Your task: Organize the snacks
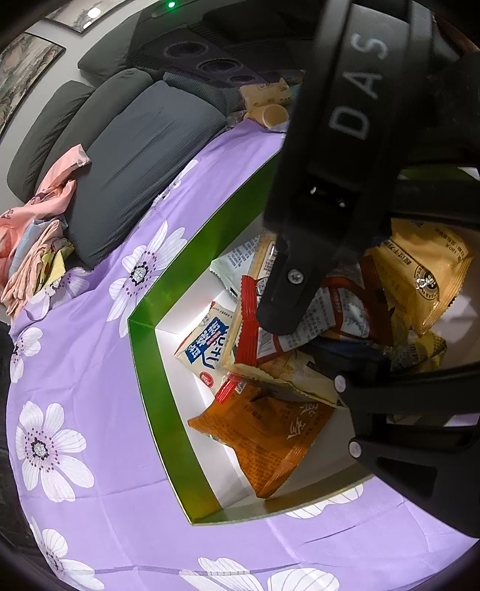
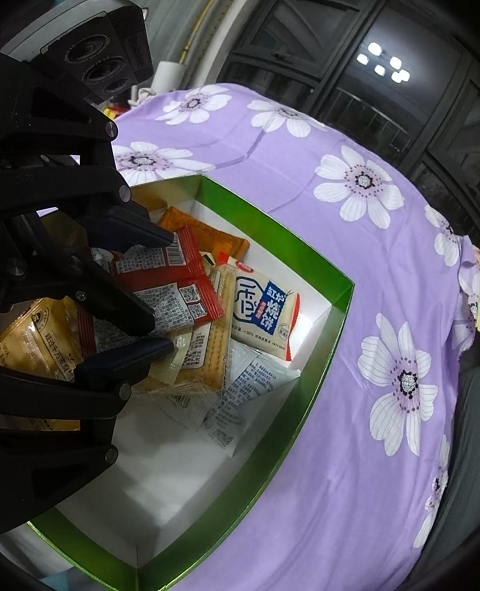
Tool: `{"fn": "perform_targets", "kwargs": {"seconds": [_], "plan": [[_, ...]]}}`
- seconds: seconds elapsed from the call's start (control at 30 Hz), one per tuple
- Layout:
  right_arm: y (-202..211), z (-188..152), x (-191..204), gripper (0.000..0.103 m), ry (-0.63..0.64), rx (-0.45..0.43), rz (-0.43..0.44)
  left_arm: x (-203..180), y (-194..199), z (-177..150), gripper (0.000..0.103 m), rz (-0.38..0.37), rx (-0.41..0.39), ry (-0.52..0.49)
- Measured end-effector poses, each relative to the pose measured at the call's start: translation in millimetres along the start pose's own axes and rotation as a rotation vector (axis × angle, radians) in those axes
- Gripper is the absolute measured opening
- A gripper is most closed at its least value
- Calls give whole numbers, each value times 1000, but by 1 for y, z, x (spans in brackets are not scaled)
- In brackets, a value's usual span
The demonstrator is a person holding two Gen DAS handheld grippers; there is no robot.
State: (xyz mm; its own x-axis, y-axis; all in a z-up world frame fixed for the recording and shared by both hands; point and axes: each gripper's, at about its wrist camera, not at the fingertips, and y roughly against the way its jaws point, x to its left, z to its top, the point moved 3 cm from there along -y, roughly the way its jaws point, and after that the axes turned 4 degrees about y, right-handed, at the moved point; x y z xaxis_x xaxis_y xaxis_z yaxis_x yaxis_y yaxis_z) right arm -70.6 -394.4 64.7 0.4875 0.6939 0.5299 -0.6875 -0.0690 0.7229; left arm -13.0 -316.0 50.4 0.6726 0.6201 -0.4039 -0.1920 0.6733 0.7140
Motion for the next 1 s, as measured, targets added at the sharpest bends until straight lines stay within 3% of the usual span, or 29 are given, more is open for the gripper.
{"fn": "perform_targets", "kwargs": {"seconds": [0.13,0.2,0.27,0.37,0.67,0.9,1.0], "plan": [[6,0,2,62,15,-20,-20,-2,9,0,47,9,-4,11],[14,1,6,66,31,-50,-27,-2,17,1,57,20,-20,15],[21,1,9,67,42,-72,-19,0,29,2,74,59,-53,10],[32,0,18,75,67,-104,-5,2,43,2,86,101,-90,8],[59,-9,53,85,184,-194,-22,11,80,2,101,183,-147,31],[74,-16,67,86,232,-243,-86,9,101,-2,102,260,-194,30],[76,-17,69,86,251,-242,-104,8,105,-6,102,259,-206,25]]}}
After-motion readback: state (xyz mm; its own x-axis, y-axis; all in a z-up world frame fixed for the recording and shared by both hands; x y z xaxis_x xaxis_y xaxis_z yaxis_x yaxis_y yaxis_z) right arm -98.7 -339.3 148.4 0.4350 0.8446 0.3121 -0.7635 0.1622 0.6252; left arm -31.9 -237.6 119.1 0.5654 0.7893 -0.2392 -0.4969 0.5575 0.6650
